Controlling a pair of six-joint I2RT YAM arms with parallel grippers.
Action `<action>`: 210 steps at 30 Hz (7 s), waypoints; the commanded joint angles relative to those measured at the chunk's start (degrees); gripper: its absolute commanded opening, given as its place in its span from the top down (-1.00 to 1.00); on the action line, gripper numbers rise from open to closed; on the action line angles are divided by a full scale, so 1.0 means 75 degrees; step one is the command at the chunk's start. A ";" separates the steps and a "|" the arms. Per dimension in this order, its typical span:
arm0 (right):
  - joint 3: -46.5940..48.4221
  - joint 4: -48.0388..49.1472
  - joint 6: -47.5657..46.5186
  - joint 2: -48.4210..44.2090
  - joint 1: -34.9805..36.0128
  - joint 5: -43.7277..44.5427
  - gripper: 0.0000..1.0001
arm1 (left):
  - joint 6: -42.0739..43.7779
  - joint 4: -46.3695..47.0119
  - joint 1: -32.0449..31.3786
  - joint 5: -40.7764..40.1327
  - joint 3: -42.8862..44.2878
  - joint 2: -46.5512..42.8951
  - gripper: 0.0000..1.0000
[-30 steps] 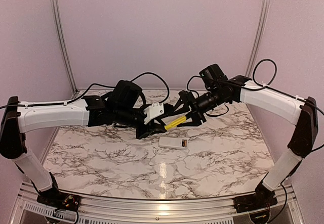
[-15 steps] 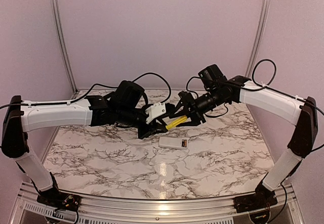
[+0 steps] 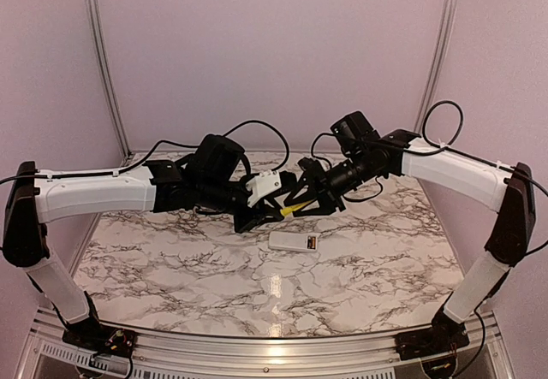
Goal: Unload the batteries from the remote control
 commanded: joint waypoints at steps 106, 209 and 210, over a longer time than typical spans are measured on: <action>0.0947 -0.1302 -0.0412 -0.0205 0.0166 0.2483 1.00 | 0.0788 0.0893 -0.0032 -0.0986 -0.1432 -0.1106 -0.98; 0.0024 -0.3001 -0.0898 -0.1462 -0.0199 0.4764 1.00 | 0.0617 0.0780 0.0730 0.0444 0.0357 0.3492 -0.09; 0.0008 -0.2966 -0.0916 -0.1446 -0.0197 0.4763 1.00 | 0.0579 0.0895 0.0678 0.0369 0.0178 0.3351 -0.08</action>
